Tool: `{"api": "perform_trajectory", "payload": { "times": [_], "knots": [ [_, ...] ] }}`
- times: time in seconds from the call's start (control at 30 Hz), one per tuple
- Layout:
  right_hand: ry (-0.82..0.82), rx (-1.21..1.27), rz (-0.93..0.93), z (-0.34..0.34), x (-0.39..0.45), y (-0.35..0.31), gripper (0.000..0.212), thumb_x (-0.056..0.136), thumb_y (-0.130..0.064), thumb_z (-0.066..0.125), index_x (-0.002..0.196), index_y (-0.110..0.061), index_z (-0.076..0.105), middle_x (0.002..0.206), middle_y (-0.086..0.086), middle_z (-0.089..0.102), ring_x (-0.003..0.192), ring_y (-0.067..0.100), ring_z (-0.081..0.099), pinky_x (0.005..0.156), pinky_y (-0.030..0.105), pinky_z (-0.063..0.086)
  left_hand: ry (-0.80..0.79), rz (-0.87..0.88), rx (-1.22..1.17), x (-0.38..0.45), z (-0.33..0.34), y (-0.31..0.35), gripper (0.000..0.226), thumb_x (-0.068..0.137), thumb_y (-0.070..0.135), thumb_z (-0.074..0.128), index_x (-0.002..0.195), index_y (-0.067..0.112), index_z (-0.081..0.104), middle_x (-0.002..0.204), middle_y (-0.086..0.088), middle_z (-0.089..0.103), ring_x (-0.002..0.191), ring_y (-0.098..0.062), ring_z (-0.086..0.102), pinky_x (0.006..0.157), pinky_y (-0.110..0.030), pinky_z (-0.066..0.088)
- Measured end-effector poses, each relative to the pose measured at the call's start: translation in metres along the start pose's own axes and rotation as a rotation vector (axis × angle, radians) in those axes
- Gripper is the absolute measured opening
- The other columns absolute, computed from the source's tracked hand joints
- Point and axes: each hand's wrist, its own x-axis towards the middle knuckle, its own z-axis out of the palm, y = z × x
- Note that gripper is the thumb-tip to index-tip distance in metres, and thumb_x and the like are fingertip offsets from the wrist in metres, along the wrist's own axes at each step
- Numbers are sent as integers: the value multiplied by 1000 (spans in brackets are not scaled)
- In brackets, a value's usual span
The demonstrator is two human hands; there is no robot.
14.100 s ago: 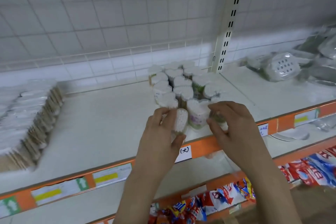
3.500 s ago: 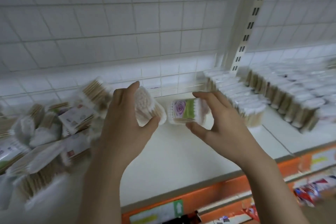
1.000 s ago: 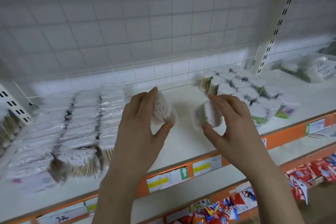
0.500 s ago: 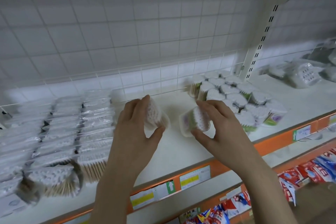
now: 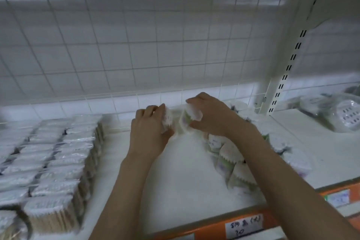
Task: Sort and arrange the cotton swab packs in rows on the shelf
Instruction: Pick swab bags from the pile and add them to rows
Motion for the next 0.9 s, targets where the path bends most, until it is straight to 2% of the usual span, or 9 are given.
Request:
{"api": "perform_trajectory", "payload": {
  "times": [0.13, 0.3, 0.37, 0.47, 0.57, 0.77, 0.9],
  "knots": [
    [-58, -131, -27, 5, 31, 16, 63, 81, -35, 64, 137, -21, 39, 133, 2, 45, 123, 23, 36, 99, 34, 35, -79, -38, 84, 21, 21, 7, 65, 78, 38, 68, 134, 20, 42, 128, 2, 50, 111, -27, 41, 87, -30, 35],
    [-164, -189, -48, 18, 51, 27, 62, 81, -36, 63, 136, -18, 40, 125, 5, 47, 117, 22, 40, 95, 33, 39, -132, -111, 48, 30, 42, 10, 38, 78, 25, 67, 110, 14, 50, 111, -2, 54, 103, -24, 43, 84, -25, 36],
    [-198, -192, -55, 24, 55, 28, 62, 81, -34, 63, 136, -16, 40, 123, 5, 47, 115, 22, 41, 93, 32, 41, -148, -162, 4, 30, 48, 11, 32, 77, 17, 65, 106, 12, 51, 110, -3, 51, 104, -24, 43, 81, -28, 40],
    [-209, -215, -61, 34, 58, 28, 55, 83, -29, 62, 132, -13, 43, 120, 7, 47, 110, 23, 44, 87, 31, 42, -197, -197, -28, 32, 56, 10, 38, 77, 10, 63, 114, 8, 52, 126, -6, 45, 115, -26, 43, 85, -36, 47],
    [-182, -227, -10, 41, 59, 28, 46, 85, -19, 60, 127, -8, 44, 119, 10, 44, 105, 24, 47, 81, 30, 43, -211, -180, -40, 35, 66, 11, 48, 80, 12, 64, 125, 6, 47, 140, -6, 33, 123, -24, 41, 91, -33, 44],
    [-127, -310, -5, 45, 59, 31, 31, 86, -10, 56, 116, -7, 46, 116, 9, 45, 107, 23, 46, 80, 28, 39, -172, -92, -15, 42, 77, 13, 41, 79, 8, 62, 117, 1, 49, 122, -10, 44, 117, -24, 42, 90, -22, 33],
    [-130, -291, 3, 45, 58, 30, 30, 86, -7, 55, 115, -7, 47, 116, 8, 46, 107, 23, 45, 79, 27, 37, -130, -51, 112, 44, 77, 11, 38, 83, 21, 58, 117, 9, 48, 121, -2, 48, 119, -20, 37, 95, -20, 28]
  ]
}}
